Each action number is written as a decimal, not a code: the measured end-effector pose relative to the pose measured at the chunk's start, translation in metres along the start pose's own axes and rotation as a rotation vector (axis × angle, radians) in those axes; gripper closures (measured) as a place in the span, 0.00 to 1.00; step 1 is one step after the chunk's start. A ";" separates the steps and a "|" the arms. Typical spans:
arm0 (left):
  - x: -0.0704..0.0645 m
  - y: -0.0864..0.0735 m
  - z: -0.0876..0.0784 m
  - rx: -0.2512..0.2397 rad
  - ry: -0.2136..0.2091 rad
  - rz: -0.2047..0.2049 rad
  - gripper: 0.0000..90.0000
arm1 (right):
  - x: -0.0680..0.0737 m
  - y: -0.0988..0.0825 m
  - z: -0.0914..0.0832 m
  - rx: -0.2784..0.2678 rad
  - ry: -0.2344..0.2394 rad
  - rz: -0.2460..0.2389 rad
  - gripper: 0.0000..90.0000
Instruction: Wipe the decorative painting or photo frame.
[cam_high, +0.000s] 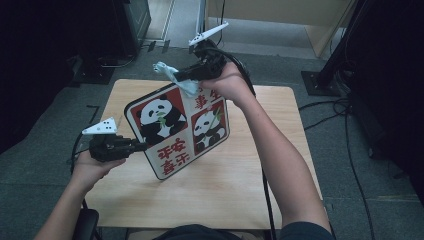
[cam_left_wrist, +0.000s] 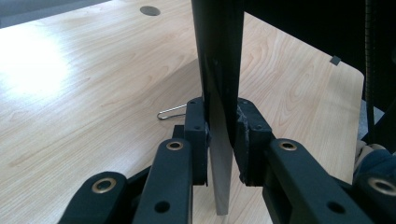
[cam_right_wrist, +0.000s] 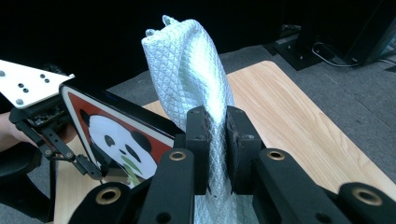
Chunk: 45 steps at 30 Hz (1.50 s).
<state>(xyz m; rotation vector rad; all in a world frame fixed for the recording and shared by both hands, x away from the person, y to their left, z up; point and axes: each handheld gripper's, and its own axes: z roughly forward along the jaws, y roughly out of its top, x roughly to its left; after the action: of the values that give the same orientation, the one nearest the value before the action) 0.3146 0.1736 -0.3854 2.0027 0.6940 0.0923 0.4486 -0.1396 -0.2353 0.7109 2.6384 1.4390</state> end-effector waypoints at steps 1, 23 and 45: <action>0.000 0.000 0.000 0.000 0.000 0.000 0.86 | -0.001 0.000 0.000 -0.001 -0.001 0.003 0.90; 0.002 -0.001 -0.001 -0.004 0.005 -0.010 0.86 | -0.017 -0.008 -0.019 -0.007 -0.075 0.021 0.90; 0.005 -0.001 -0.004 -0.003 0.014 -0.013 0.86 | -0.037 -0.018 -0.040 -0.010 -0.118 0.082 0.90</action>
<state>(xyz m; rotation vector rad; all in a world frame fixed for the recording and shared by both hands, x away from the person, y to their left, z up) 0.3172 0.1796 -0.3855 1.9965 0.7154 0.1001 0.4645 -0.1942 -0.2336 0.8844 2.5394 1.3825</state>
